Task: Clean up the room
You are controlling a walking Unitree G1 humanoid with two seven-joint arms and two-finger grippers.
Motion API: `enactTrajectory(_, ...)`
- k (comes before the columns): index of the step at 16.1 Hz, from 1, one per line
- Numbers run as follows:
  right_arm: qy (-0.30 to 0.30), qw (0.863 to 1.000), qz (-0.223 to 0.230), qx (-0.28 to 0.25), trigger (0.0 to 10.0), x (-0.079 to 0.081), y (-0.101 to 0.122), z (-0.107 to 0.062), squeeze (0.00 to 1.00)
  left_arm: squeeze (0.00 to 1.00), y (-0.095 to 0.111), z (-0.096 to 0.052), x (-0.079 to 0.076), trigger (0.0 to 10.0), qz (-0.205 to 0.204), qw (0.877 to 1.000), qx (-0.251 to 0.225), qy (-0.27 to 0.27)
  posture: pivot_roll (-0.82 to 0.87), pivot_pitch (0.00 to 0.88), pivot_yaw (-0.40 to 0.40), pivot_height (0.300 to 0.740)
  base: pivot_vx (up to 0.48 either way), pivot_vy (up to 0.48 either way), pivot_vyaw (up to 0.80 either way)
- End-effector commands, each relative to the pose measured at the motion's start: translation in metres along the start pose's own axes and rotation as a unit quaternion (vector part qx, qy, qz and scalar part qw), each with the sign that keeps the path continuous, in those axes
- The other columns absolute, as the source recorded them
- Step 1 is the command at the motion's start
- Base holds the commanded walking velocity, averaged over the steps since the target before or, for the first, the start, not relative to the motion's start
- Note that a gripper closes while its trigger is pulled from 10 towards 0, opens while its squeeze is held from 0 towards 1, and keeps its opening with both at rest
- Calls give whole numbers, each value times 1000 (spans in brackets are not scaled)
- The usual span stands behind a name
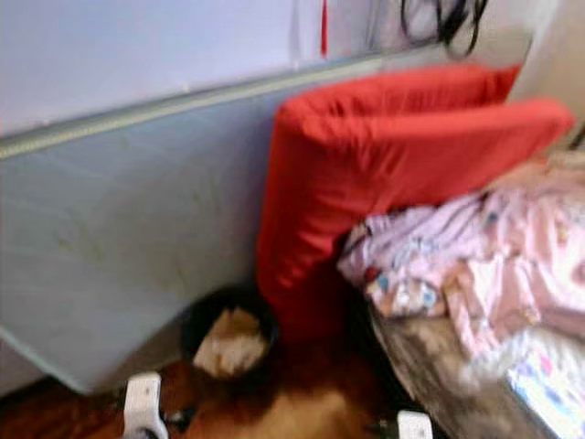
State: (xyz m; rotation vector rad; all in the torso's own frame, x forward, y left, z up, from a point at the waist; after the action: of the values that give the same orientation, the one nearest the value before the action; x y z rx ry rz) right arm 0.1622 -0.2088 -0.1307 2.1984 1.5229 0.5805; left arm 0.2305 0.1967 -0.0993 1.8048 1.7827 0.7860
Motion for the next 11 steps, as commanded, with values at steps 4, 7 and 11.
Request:
enactTrajectory(4,8,1000,-5,0,10000,9,0,1,0,0,-5,-1,8,10000,5,1000,10,8,35,0,-13,740,0,330,0)
enactTrajectory(7,9,1000,-6,1,10000,8,-1,1,0,0,-5,-1,8,10000,4,1000,10,7,35,0,-13,740,0,330,0)
enactTrajectory(11,10,1000,-7,2,10000,9,0,1,0,0,-5,-1,8,10000,6,1000,10,8,35,0,-14,740,0,165,0)
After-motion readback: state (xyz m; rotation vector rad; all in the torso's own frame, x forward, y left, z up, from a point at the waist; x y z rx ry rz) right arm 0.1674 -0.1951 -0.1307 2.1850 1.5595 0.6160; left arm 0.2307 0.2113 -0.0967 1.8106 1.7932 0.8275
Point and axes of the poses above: a point about 5 cm out from each wrist's last joint towards the gripper, its own z axis pointing out of the wrist towards the gripper, its own y axis along the axis of the wrist's last joint, x = y × z, the point moved 4 cm from there along z, pointing out of the wrist towards the gripper, and after that the axes turned 12 degrees about z, right-handed, at the moved point
